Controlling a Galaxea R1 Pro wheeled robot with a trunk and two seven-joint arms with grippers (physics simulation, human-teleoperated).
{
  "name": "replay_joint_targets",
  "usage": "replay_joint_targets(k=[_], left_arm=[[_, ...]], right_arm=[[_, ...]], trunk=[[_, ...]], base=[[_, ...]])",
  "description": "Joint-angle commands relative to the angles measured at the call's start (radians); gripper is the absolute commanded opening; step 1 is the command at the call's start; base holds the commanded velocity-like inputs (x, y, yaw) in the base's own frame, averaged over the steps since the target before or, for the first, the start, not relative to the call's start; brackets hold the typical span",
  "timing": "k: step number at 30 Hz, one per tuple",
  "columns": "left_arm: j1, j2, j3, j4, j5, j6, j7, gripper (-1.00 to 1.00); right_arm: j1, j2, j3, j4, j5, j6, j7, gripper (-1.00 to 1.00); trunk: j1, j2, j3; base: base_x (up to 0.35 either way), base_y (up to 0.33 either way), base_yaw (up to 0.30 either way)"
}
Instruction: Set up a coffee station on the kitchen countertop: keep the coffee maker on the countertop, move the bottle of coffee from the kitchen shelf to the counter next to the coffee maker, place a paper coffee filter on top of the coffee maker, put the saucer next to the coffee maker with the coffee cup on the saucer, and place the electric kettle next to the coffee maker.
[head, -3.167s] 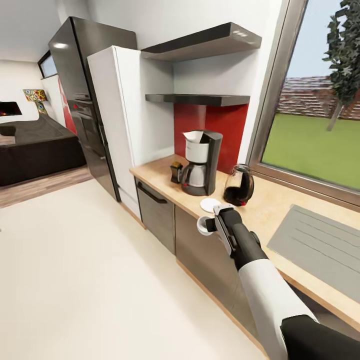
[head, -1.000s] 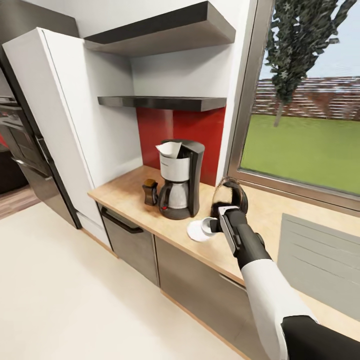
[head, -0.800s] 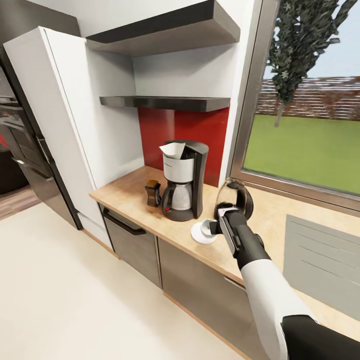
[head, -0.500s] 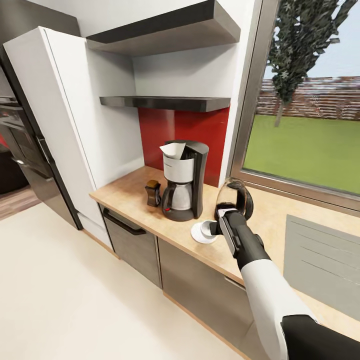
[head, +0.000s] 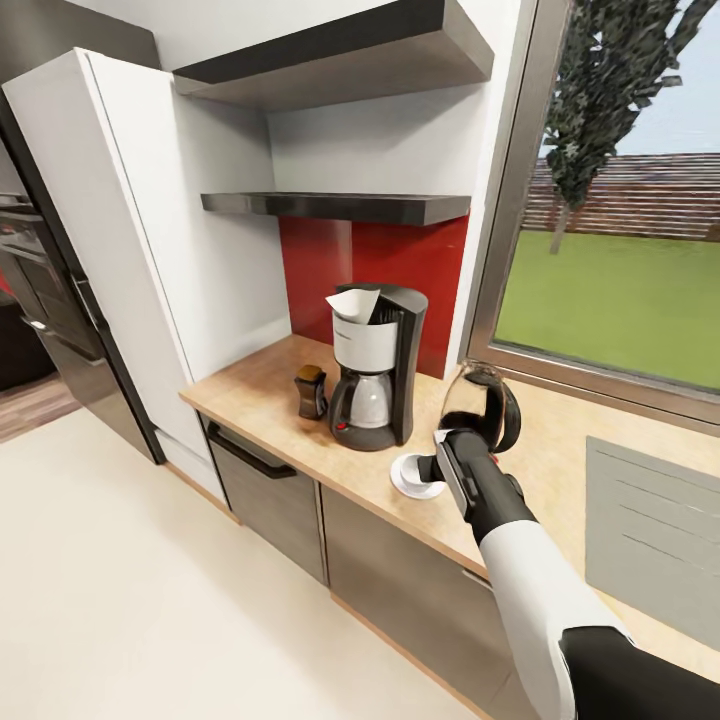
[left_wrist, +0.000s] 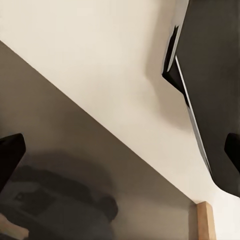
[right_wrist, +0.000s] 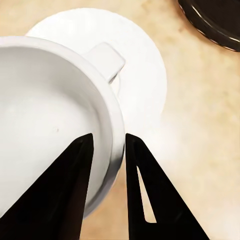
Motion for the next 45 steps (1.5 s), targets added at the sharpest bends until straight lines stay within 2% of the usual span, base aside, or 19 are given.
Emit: replay_joint_targets(k=[1, 45], left_arm=[[0.000, -0.001, 0.006, -0.002, -0.003, -0.001, 0.001, 1.00], [0.000, -0.004, 0.006, -0.002, -0.003, -0.001, 0.002, 1.00]], right_arm=[[-0.001, 0.001, -0.003, -0.001, 0.007, 0.004, 0.005, -1.00], [-0.001, 0.001, -0.005, -0.002, 0.009, 0.004, 0.003, -1.00]], trunk=[[0.001, -0.002, -0.002], [0.001, -0.002, -0.002]], base=[[0.000, 0.000, 0.000], [0.037, 0.000, -0.013]])
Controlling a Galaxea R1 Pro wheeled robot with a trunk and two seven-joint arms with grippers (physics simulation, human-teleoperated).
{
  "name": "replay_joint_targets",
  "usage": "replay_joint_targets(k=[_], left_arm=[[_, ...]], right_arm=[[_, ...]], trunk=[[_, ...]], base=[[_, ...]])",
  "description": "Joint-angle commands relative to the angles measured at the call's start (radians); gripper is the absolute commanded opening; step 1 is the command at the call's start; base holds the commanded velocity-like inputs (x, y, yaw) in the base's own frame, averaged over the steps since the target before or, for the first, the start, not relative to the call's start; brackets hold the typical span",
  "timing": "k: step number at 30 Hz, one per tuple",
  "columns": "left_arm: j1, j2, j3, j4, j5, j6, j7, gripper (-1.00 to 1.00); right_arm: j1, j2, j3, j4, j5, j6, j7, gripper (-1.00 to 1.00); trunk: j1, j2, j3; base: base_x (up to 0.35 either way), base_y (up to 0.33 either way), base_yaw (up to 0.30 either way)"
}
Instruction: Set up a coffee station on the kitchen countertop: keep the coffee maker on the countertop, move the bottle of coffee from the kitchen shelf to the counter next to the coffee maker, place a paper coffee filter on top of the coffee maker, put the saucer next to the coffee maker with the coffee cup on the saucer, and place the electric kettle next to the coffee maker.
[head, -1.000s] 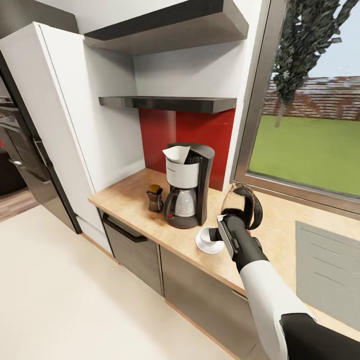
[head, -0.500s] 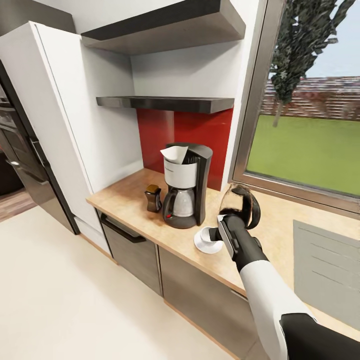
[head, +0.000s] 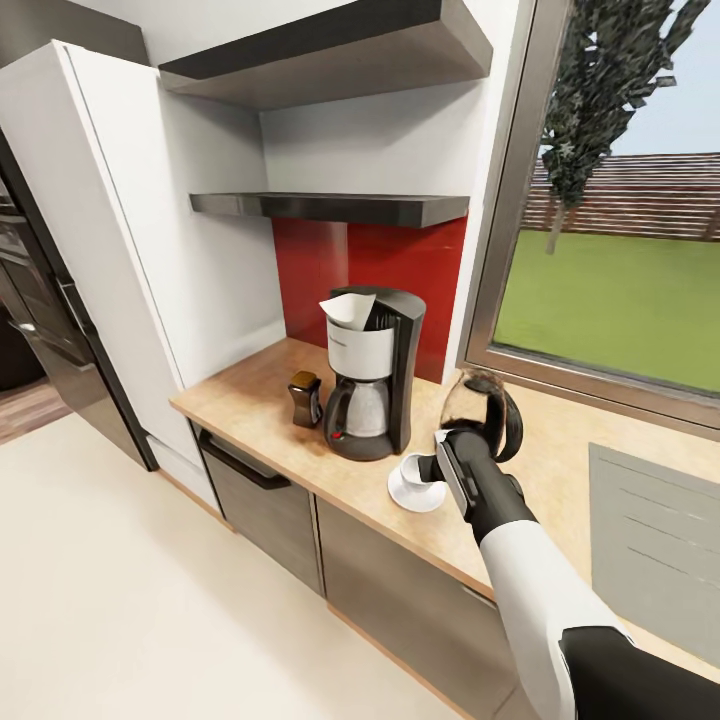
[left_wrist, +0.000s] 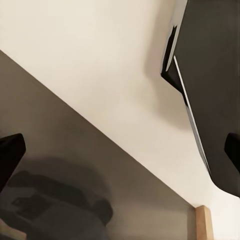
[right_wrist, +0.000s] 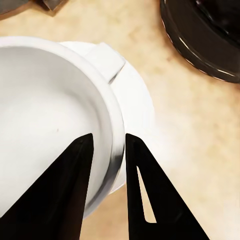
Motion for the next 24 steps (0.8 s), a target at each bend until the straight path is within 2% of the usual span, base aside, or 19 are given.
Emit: replay_joint_targets(k=[1, 5, 6, 24], left_arm=[[0.000, 0.000, 0.006, -0.002, -0.003, -0.001, 0.001, 1.00], [0.000, -0.001, 0.006, -0.002, -0.003, -0.001, 0.001, 1.00], [0.000, -0.001, 0.006, -0.002, -0.003, -0.001, 0.001, 1.00], [0.000, -0.001, 0.006, -0.002, -0.003, -0.001, 0.001, 1.00]], right_arm=[[-0.001, 0.001, -0.003, -0.001, 0.007, 0.004, 0.006, -1.00], [-0.001, 0.001, -0.003, 0.000, 0.007, 0.004, 0.006, -1.00], [-0.001, 0.001, -0.003, 0.000, 0.007, 0.004, 0.006, 1.00], [-0.001, 0.001, -0.003, -0.001, 0.007, 0.004, 0.006, 1.00]], trunk=[[0.001, -0.002, -0.002], [0.001, -0.002, -0.002], [0.001, -0.002, -0.002], [0.001, -0.002, -0.002]], base=[[0.002, 0.000, 0.000], [0.000, 0.000, 0.000], [0.000, 0.000, 0.000], [0.000, 0.000, 0.000]])
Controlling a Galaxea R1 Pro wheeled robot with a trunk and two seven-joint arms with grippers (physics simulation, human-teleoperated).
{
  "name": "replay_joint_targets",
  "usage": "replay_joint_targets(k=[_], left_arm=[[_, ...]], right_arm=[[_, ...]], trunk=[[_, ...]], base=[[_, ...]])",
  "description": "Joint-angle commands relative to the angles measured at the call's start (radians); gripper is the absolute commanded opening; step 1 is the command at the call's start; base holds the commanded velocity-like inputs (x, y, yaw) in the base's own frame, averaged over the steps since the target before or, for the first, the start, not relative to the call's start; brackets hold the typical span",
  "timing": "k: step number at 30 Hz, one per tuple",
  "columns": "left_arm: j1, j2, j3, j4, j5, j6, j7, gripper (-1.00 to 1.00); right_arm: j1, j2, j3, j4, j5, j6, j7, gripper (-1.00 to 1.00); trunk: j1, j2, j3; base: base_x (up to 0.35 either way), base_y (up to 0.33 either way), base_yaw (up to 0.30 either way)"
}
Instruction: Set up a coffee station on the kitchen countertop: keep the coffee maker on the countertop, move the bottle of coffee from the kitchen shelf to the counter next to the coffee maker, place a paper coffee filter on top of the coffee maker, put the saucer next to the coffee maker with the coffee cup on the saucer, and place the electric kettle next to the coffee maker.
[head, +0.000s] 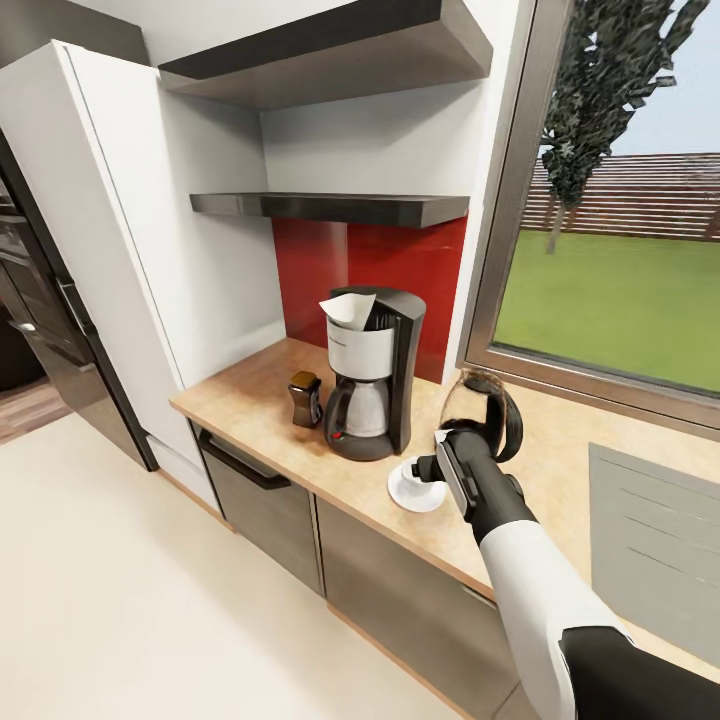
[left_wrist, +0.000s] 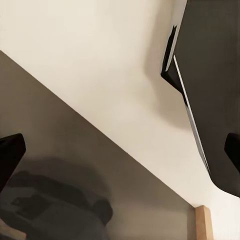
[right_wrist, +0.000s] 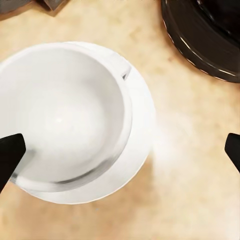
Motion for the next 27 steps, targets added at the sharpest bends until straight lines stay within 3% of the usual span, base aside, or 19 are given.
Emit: replay_joint_targets(k=[1, 12, 20, 27], left_arm=[[0.000, 0.000, 0.006, -0.002, -0.003, -0.001, 0.001, 1.00], [-0.001, 0.003, 0.005, -0.003, -0.004, -0.004, 0.001, 1.00], [-0.002, 0.010, 0.003, -0.007, -0.007, -0.008, -0.002, 1.00], [-0.005, 0.011, 0.002, -0.008, -0.009, -0.009, -0.002, 1.00]], right_arm=[[-0.001, 0.001, -0.003, -0.001, 0.008, 0.004, 0.004, 1.00], [-0.001, 0.001, -0.001, -0.010, 0.005, 0.004, 0.004, 1.00], [-0.001, 0.001, 0.004, -0.104, 0.003, 0.004, 0.005, 1.00], [-0.001, 0.001, 0.007, -0.113, 0.003, 0.003, 0.006, 1.00]], trunk=[[0.001, -0.002, -0.002], [0.001, -0.002, -0.002], [0.001, -0.002, -0.002], [0.001, -0.002, -0.002]], base=[[0.000, 0.000, 0.000], [0.000, 0.000, 0.000], [0.000, 0.000, 0.000], [0.000, 0.000, 0.000]])
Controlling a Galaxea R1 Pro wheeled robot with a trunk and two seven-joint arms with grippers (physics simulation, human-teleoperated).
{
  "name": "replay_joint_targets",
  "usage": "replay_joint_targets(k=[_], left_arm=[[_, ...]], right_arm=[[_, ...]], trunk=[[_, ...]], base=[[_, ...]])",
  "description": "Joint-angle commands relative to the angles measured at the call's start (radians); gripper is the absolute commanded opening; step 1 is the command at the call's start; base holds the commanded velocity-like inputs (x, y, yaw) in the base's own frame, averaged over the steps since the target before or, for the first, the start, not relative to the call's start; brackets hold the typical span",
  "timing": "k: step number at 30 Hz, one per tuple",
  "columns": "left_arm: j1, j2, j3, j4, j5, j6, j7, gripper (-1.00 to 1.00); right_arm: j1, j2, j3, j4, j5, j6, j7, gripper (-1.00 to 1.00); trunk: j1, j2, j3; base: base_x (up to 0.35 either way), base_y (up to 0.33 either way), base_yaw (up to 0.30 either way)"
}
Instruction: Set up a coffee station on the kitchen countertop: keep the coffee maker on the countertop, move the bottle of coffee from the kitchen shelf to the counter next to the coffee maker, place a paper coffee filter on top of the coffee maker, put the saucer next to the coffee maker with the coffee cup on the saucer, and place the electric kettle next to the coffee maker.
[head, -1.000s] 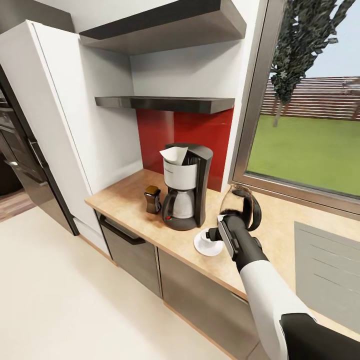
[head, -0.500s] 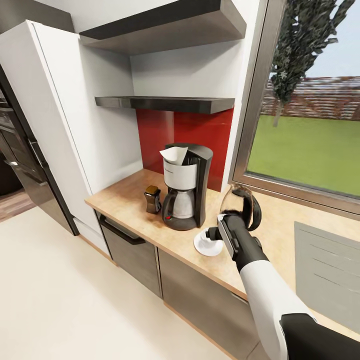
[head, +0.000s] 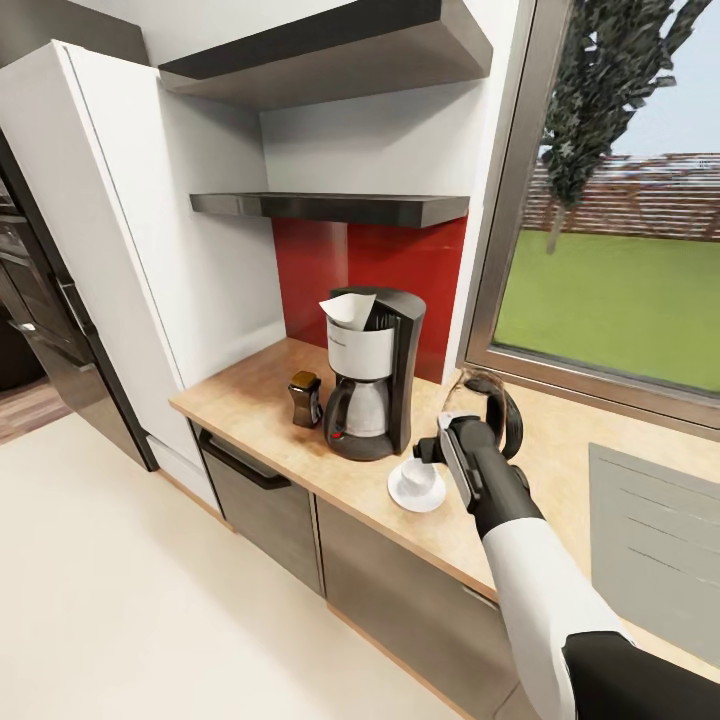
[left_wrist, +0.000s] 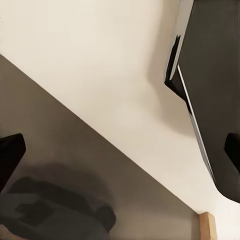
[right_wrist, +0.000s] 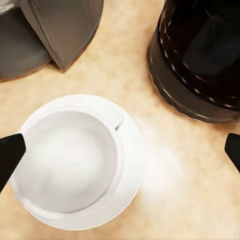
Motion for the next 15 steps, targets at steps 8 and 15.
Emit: replay_joint_targets(k=[8, 15], left_arm=[[-0.003, 0.005, 0.003, -0.003, -0.008, -0.002, 0.001, 1.00], [-0.003, 0.006, 0.003, -0.003, -0.008, -0.002, 0.001, 1.00]], right_arm=[[-0.001, 0.001, 0.110, -0.002, 0.008, -0.001, 0.079, 1.00], [-0.001, 0.001, 0.175, 0.000, 0.008, -0.029, 0.170, 1.00]], trunk=[[0.001, -0.002, -0.002], [0.001, -0.002, -0.002]], base=[[-0.067, 0.034, 0.000], [-0.228, 0.205, 0.026]])
